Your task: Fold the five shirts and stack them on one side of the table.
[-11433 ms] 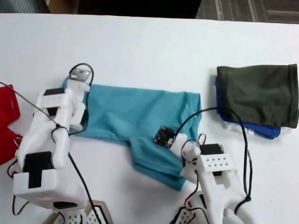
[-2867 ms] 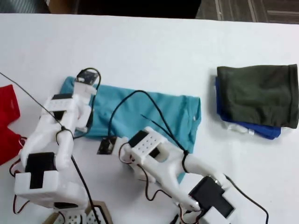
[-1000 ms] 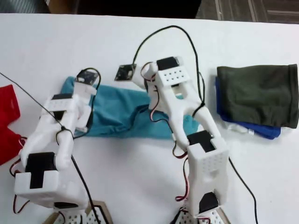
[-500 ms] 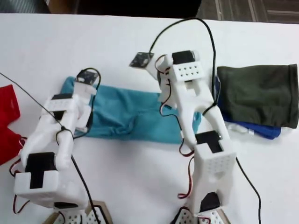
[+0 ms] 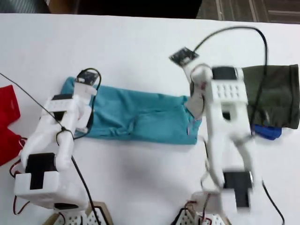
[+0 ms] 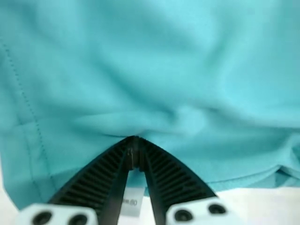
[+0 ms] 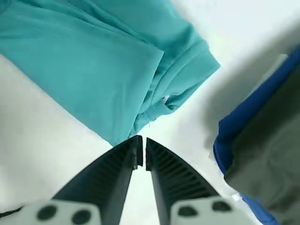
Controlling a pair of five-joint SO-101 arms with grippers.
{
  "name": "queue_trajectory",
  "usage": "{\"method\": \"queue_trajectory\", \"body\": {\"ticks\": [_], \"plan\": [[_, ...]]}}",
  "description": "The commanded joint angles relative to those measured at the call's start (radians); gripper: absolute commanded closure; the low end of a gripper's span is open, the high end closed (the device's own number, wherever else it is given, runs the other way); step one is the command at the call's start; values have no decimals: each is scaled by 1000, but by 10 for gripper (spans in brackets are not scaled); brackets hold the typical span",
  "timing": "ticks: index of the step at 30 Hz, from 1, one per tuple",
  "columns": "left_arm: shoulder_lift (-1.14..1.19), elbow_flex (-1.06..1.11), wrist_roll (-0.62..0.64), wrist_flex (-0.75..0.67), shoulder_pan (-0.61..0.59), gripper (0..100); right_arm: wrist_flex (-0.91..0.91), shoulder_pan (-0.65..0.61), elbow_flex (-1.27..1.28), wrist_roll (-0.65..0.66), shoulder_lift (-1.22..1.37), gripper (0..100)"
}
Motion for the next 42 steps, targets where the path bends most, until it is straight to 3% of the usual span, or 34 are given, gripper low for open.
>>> {"method": "queue_trajectory", "body": {"ticks": [1, 6, 10, 18, 21, 25, 30, 36, 42], "plan": [[-12, -1, 11, -29, 8, 970, -248, 42, 404, 14, -280, 977], [-17, -1, 11, -23, 9, 969, -581, 79, 798, 12, -297, 977], [-23, -41, 8, 2, 11, 969, -757, 81, 927, -34, -295, 977], [-20, -424, 3, 396, -26, 969, -779, 82, 954, -89, -321, 977], [-15, -549, -17, 474, -46, 968, -780, 82, 954, -86, -321, 977], [-11, -604, -100, 446, -135, 949, -780, 82, 954, -86, -321, 977], [95, -596, -101, 400, -238, 800, -777, 82, 954, -86, -321, 977], [308, -720, -103, 413, -278, 813, -776, 82, 954, -87, -321, 977], [539, -1043, -143, 519, -249, 813, -776, 81, 954, -87, -321, 977]]}}
